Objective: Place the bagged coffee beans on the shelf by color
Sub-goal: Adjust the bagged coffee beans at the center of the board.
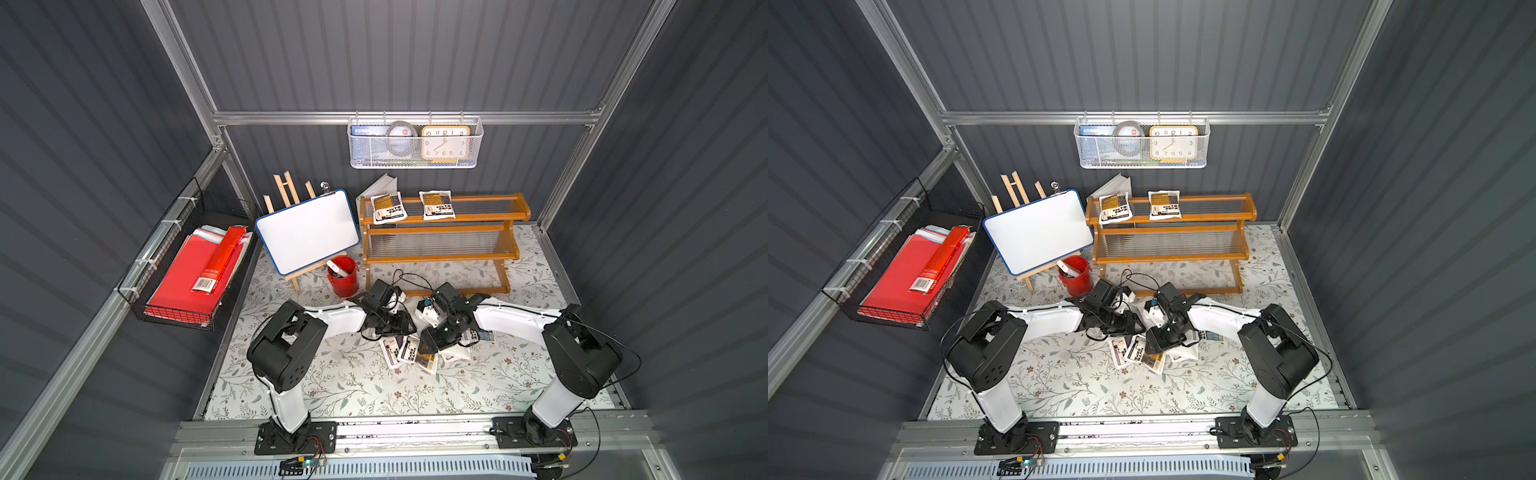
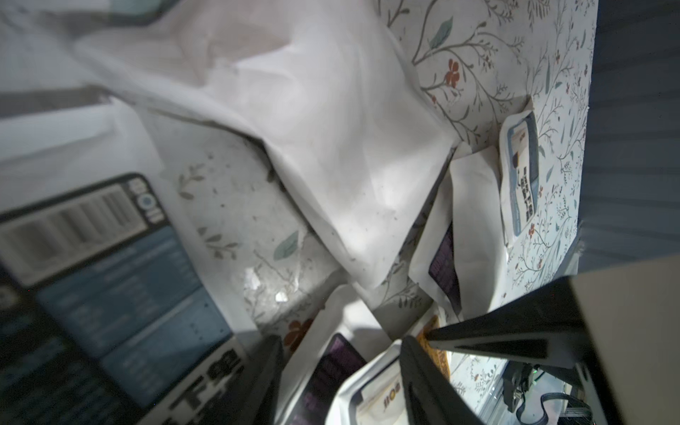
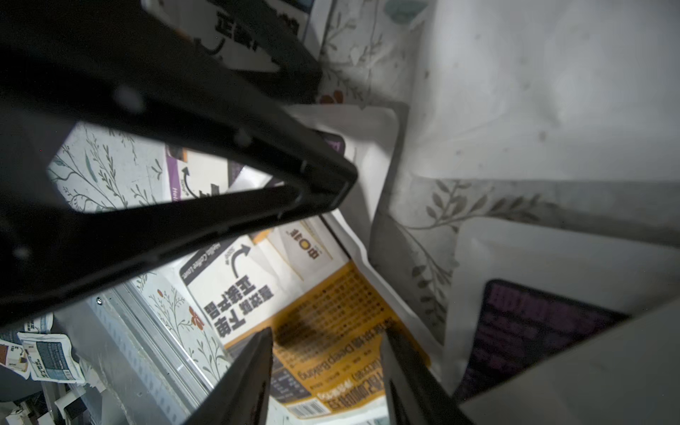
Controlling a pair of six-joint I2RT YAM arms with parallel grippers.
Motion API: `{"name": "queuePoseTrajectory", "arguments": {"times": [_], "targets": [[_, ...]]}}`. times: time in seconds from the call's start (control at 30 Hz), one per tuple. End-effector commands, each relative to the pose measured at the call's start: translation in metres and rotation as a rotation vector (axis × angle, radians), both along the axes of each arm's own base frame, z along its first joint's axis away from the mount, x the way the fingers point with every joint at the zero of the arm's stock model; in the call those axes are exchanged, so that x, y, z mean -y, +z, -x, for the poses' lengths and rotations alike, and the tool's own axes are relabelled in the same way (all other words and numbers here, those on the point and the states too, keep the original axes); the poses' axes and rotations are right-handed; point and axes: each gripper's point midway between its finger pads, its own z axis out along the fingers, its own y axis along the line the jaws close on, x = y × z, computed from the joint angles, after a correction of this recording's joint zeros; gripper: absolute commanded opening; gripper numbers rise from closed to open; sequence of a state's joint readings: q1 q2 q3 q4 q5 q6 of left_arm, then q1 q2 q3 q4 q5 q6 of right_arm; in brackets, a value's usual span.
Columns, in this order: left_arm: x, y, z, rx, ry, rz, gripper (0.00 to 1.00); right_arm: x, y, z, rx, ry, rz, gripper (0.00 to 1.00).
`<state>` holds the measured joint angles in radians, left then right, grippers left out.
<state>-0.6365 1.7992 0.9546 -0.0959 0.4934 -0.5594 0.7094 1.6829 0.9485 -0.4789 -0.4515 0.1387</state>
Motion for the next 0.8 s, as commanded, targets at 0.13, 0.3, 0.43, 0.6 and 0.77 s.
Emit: {"name": "queuePoseTrajectory", "arguments": {"times": [0.13,0.3,0.43,0.6,0.77], "targets": [[-0.003,-0.009,0.017,-0.068,-0.054,-0.031,0.54,-0.001,-0.013,0.0,-0.023,-0.018,0.017,0.52],[0.005,-0.007,0.019,-0.089,-0.083,0.013,0.52,-0.01,-0.011,-0.019,0.037,-0.037,0.011,0.52],[0.004,-0.01,0.023,-0.094,-0.108,0.008,0.5,-0.019,0.0,-0.038,0.104,-0.043,-0.012,0.52],[0.0,-0.019,0.032,-0.125,-0.121,-0.005,0.46,-0.024,0.021,-0.056,0.203,-0.052,-0.03,0.53],[-0.001,-0.018,0.028,-0.108,-0.11,-0.015,0.43,-0.016,0.042,-0.06,0.299,-0.046,-0.037,0.54]]}}
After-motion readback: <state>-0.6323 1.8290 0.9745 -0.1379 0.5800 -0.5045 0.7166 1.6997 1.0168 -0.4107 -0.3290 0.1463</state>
